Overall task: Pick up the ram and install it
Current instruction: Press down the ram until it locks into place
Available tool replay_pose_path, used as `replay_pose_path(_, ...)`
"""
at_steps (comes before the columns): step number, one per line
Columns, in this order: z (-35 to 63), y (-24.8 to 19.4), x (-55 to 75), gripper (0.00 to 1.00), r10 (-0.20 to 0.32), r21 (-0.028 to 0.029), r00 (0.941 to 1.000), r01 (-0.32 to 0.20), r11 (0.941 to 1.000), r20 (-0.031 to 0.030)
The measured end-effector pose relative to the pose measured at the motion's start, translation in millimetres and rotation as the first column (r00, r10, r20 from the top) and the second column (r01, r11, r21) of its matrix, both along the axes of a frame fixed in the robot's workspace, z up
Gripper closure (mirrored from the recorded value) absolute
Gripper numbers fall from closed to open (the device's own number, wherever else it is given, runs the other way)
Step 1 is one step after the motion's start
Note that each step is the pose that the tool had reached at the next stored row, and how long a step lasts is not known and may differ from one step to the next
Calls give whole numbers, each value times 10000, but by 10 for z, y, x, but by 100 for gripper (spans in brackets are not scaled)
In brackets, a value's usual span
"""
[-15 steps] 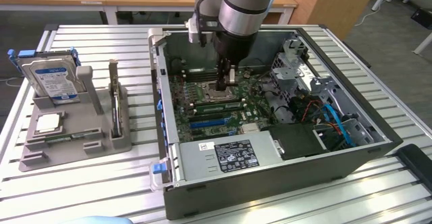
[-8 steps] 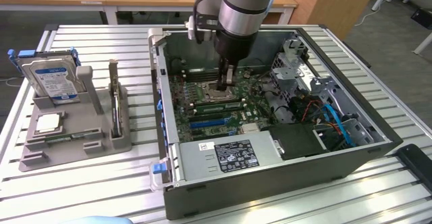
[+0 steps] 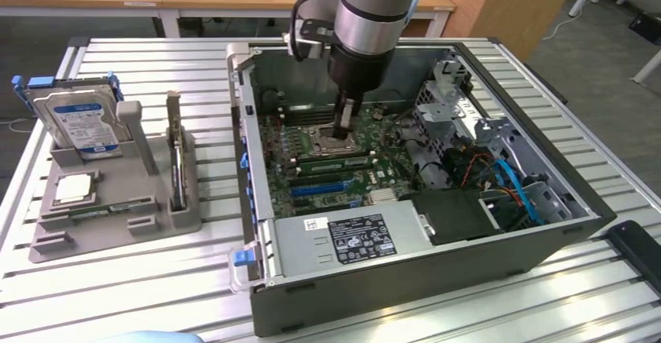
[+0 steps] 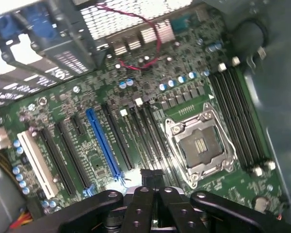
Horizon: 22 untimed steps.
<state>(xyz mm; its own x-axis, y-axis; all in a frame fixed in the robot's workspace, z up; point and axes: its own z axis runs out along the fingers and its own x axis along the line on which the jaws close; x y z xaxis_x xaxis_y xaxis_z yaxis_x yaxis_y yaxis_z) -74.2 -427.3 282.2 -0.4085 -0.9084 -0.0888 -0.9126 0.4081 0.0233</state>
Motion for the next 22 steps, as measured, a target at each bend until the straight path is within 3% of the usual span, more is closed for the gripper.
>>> replay_pose_path(6,-2,0,0,90,-1083,0,9941,1083,9941,1)
replay_pose_path(11,-2,0,0,90,-1977,-1,9803,1977,9803,0)
replay_pose_path(17,-4,0,0,90,-3029,0,9530,3029,9530,0)
replay_pose_path(22,-7,0,0,90,-3882,0,9216,3882,9216,0)
